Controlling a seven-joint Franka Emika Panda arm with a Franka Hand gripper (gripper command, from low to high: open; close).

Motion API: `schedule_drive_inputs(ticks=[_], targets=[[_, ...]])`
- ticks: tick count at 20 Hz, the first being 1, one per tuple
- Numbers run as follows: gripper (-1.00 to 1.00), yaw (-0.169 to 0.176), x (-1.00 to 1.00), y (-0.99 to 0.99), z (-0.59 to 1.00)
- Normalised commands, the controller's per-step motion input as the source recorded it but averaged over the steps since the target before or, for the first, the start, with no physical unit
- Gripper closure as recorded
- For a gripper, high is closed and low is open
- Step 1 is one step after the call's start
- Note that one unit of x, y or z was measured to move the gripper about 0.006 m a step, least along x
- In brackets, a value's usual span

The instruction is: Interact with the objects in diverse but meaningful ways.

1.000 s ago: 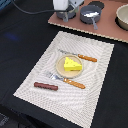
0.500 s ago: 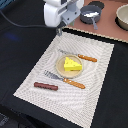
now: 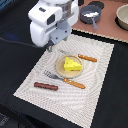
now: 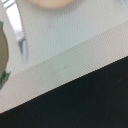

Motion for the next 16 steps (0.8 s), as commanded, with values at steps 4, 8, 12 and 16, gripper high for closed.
schedule_drive_inputs(ticks=[4,8,12,16], targets=[[-1.00,0.164,0.25,-0.67,0.00],[-1.00,0.172,0.16,-0.63,0.00],[-1.00,0.107,0.13,-0.76,0.00],[-1.00,0.071,0.23,-0.82,0.00]])
